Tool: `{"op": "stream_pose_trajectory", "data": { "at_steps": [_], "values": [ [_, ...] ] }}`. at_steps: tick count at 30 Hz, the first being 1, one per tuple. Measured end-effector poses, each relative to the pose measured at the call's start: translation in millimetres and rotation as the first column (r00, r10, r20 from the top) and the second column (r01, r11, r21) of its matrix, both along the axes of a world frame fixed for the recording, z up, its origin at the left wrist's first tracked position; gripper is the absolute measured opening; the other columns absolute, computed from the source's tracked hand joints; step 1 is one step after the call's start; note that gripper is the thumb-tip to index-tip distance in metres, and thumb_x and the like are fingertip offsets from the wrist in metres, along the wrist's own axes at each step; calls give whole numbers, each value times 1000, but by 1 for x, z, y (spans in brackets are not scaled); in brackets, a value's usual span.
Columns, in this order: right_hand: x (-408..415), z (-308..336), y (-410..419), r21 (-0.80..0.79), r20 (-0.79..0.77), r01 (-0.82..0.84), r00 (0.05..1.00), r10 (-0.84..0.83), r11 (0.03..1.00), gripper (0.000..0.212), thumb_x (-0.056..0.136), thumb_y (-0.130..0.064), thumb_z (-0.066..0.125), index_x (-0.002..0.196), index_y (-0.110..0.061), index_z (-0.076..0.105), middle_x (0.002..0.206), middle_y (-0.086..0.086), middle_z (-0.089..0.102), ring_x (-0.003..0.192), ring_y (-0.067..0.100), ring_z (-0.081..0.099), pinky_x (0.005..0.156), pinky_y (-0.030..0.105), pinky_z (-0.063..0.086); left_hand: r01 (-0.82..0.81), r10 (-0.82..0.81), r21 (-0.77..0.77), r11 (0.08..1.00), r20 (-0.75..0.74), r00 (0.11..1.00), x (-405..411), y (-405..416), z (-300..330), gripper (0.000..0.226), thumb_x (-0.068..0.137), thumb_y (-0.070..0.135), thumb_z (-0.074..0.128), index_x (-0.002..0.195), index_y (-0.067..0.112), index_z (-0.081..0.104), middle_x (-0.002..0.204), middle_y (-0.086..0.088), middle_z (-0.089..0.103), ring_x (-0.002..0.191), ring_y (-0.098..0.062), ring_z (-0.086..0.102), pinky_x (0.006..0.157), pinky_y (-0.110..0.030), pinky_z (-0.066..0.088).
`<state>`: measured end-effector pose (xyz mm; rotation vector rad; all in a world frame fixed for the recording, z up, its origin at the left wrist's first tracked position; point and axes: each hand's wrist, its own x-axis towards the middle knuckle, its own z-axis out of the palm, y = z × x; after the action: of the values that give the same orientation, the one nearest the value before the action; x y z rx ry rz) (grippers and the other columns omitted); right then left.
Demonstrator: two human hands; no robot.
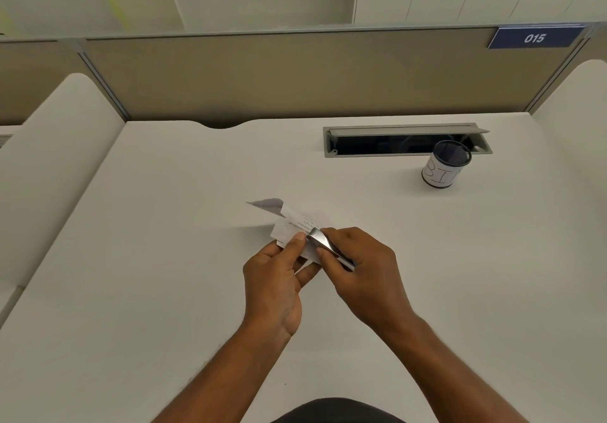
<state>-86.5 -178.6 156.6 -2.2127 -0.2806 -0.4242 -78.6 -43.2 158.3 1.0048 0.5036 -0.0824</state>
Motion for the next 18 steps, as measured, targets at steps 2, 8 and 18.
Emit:
{"op": "stream_pose_trajectory", "data": {
  "at_steps": [2, 8, 18],
  "values": [
    [-1, 2, 0, -32, 18, -9, 1000, 10, 999, 32, 93, -20, 69, 126, -20, 69, 106, -4, 73, 92, 5, 63, 78, 14, 53, -7, 7, -11, 1000, -4, 1000, 0, 1, 2, 15, 93, 9, 69, 100, 15, 81, 108, -8, 80, 101, -27, 77, 72, -38, 64],
    [-2, 8, -1, -38, 70, -26, 997, 28, 999, 31, 92, -13, 70, 123, -13, 71, 108, 1, 73, 95, 12, 67, 76, 26, 57, -21, 21, -14, 1000, -8, 1000, 1, 1, 6, 14, 91, 9, 72, 96, 16, 82, 106, -9, 81, 98, -28, 78, 70, -35, 63],
    [-7, 8, 3, -104, 112, -4, 994, 16, 995, 29, 93, -13, 70, 121, -6, 71, 110, 7, 72, 96, 21, 69, 73, 33, 60, -45, 44, -49, 998, -26, 999, -1, 2, 10, 18, 88, 8, 74, 106, 8, 78, 108, -12, 80, 98, -30, 77, 69, -33, 63]
  ]
}}
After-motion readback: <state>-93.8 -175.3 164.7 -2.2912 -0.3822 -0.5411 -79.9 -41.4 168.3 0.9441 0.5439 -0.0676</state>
